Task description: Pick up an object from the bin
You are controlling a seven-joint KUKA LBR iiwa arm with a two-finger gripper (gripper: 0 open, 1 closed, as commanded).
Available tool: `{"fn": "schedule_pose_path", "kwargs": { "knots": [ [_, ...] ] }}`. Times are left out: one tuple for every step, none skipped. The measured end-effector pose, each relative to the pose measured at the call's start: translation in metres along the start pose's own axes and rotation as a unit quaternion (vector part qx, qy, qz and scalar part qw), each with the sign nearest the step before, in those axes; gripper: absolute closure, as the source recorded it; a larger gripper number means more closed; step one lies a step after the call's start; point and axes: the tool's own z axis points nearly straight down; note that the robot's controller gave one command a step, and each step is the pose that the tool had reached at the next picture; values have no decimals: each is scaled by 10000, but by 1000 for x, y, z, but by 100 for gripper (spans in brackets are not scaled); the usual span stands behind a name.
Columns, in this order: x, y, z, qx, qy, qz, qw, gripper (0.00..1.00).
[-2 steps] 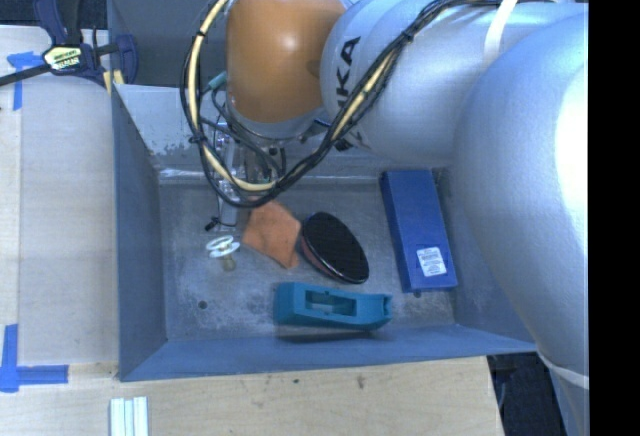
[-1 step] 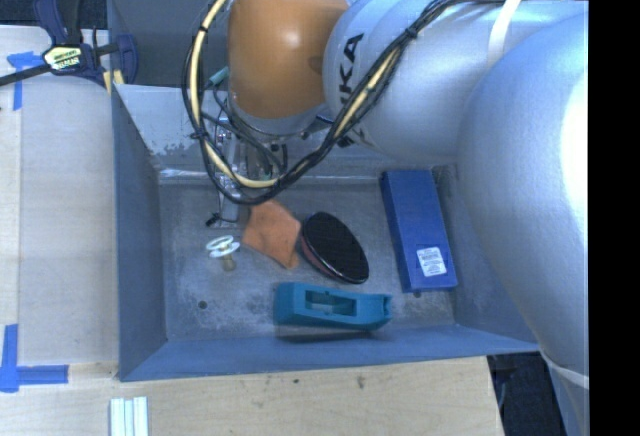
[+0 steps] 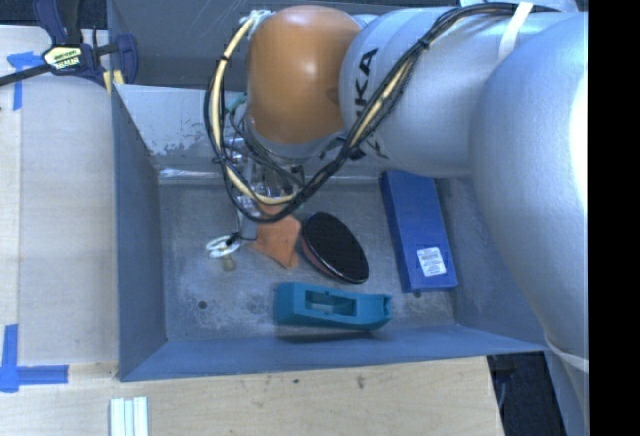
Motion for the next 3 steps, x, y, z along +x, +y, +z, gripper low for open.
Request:
{"fn": "schedule_pose_path", "kwargs": {
  "knots": [
    [-7,-37,37,17,49,56,10000,0],
    [35,-83,76,8,16,-228,9997,100],
    [35,-83,76,8,16,-227,9997,100]
  ]
}}
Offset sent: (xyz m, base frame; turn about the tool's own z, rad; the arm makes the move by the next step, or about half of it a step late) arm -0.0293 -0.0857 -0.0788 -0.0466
